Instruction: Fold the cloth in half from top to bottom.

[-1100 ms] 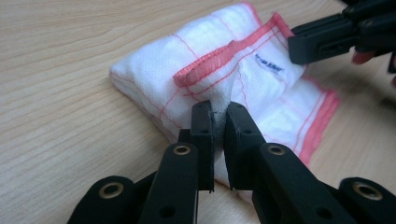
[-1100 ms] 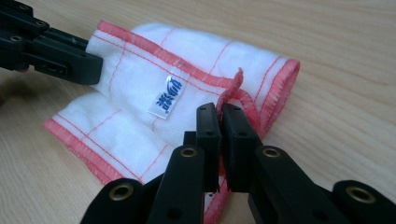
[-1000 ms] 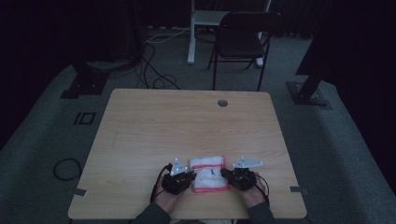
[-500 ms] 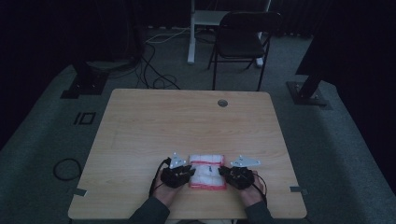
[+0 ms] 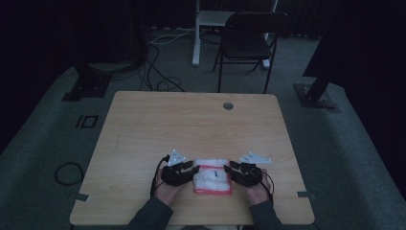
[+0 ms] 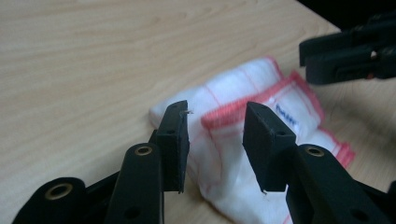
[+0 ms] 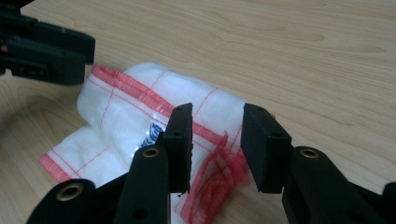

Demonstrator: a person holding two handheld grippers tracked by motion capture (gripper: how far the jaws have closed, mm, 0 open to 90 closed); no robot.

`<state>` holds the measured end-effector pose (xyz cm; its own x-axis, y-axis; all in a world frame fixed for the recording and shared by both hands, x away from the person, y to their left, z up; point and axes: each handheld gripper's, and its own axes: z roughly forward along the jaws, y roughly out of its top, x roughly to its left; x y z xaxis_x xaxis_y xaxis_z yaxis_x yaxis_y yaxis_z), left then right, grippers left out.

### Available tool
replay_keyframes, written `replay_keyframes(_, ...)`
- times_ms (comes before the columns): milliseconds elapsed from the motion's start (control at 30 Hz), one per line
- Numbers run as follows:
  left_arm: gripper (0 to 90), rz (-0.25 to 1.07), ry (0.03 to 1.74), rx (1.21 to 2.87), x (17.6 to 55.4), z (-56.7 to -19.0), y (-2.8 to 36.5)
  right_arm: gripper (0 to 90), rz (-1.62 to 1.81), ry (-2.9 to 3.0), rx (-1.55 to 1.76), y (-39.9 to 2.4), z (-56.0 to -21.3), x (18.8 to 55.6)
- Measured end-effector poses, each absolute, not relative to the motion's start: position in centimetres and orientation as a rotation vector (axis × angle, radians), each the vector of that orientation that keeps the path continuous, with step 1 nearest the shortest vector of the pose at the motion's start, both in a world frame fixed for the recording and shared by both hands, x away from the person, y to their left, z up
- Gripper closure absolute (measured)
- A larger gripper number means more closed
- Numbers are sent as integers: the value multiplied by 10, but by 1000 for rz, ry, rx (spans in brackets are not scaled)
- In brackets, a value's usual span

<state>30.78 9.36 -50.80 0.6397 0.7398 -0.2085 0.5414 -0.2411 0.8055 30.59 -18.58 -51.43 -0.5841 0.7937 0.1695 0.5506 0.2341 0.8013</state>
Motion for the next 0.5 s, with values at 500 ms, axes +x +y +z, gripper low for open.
replay_keyframes(500, 649, 229, 1056, 1964, 338, -499, 77, 663, 1264, 2252, 1294, -188, -521, 312)
